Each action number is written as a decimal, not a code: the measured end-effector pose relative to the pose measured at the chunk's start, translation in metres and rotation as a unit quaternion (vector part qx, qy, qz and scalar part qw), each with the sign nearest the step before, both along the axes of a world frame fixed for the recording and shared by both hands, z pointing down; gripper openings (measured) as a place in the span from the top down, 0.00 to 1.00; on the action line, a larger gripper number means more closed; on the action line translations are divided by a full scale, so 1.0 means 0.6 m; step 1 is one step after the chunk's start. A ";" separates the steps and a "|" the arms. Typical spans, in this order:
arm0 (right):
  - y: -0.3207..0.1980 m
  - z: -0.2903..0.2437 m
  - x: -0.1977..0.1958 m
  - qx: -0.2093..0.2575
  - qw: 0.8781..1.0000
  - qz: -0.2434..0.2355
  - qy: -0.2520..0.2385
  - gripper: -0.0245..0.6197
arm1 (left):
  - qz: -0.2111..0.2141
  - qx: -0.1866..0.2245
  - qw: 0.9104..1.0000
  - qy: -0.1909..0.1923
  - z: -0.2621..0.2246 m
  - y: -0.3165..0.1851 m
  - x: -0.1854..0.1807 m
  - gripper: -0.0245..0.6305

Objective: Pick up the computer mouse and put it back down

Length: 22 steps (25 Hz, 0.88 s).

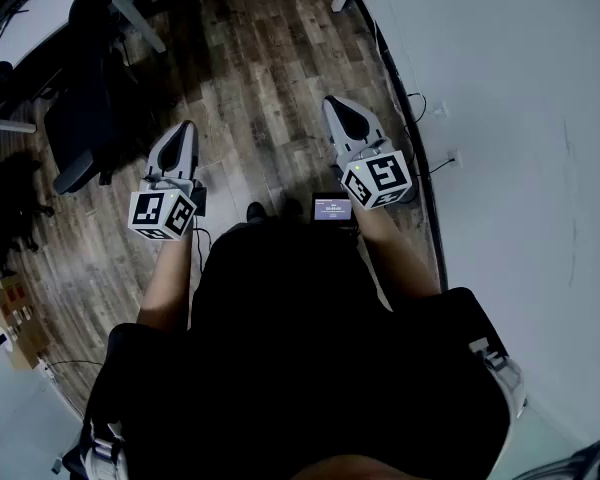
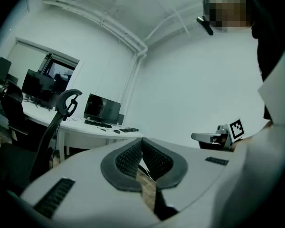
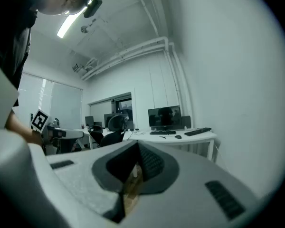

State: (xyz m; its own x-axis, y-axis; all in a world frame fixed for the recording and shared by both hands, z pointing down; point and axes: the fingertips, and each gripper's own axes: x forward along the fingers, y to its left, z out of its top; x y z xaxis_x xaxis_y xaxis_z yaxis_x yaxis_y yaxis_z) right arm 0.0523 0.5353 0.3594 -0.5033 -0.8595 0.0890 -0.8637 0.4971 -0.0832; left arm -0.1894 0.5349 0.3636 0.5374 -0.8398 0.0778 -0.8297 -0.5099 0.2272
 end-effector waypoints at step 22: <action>0.028 0.005 0.093 0.016 0.998 -0.047 -0.030 0.58 | 0.034 0.011 0.999 0.004 -0.013 0.023 0.147 0.97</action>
